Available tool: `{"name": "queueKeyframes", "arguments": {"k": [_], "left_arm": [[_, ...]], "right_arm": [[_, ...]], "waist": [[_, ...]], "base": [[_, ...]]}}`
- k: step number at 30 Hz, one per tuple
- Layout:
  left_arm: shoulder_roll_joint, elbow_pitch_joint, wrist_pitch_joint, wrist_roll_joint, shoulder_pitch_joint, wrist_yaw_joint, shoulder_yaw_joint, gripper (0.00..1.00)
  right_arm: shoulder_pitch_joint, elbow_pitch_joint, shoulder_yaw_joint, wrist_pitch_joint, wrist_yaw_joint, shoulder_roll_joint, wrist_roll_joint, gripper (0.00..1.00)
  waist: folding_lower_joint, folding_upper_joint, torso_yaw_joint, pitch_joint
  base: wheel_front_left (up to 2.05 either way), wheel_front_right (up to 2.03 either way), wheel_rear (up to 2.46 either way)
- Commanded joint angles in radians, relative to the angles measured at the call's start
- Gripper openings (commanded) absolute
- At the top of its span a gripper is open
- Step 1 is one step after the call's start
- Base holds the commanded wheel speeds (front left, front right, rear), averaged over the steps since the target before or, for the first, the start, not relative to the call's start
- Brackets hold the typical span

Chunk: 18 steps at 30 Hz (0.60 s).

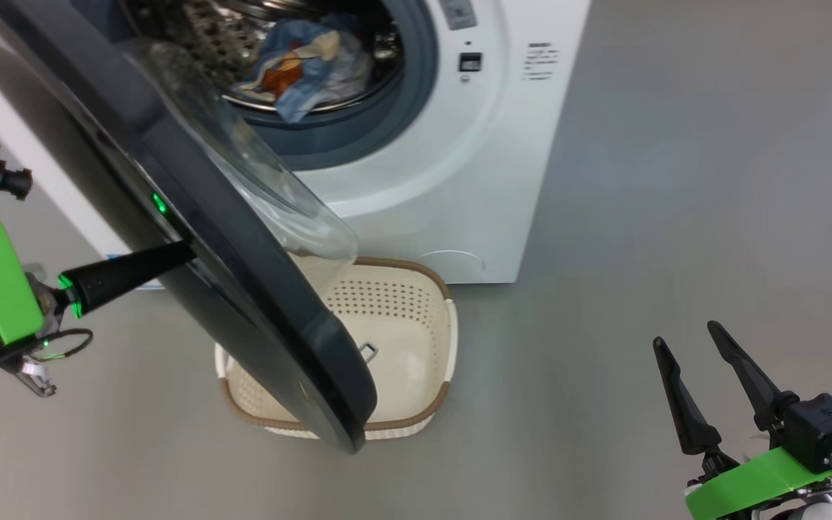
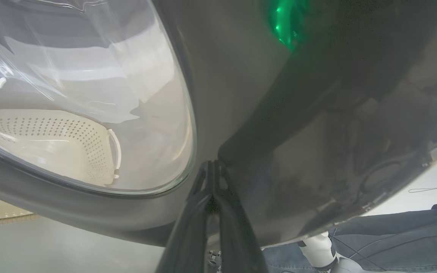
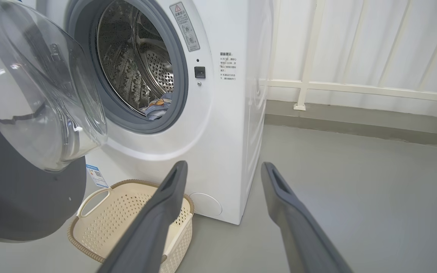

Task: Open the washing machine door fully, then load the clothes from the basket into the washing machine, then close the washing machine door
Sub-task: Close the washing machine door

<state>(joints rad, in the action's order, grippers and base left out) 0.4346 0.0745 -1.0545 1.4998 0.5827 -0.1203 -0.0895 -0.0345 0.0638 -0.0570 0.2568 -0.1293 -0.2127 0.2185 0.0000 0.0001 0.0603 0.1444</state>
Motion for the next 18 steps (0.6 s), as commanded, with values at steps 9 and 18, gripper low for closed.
{"name": "queueKeyframes", "arguments": {"k": [9,18], "left_arm": [[0.035,0.008,0.031,-0.038,0.059,-0.009,0.037,0.00],[0.052,0.008,0.072,-0.061,-0.040,-0.010,0.061,0.00]], "right_arm": [[-0.001,-0.026,-0.011,0.005,-0.001,0.001,-0.020,1.00],[0.000,-0.024,-0.011,0.005,-0.001,-0.002,-0.021,1.00]], "waist": [[0.0000,-0.0001,-0.086,0.005],[0.0000,-0.0001,-0.052,-0.010]], "base": [[0.00,0.00,0.00],[0.00,0.00,0.00]]}}
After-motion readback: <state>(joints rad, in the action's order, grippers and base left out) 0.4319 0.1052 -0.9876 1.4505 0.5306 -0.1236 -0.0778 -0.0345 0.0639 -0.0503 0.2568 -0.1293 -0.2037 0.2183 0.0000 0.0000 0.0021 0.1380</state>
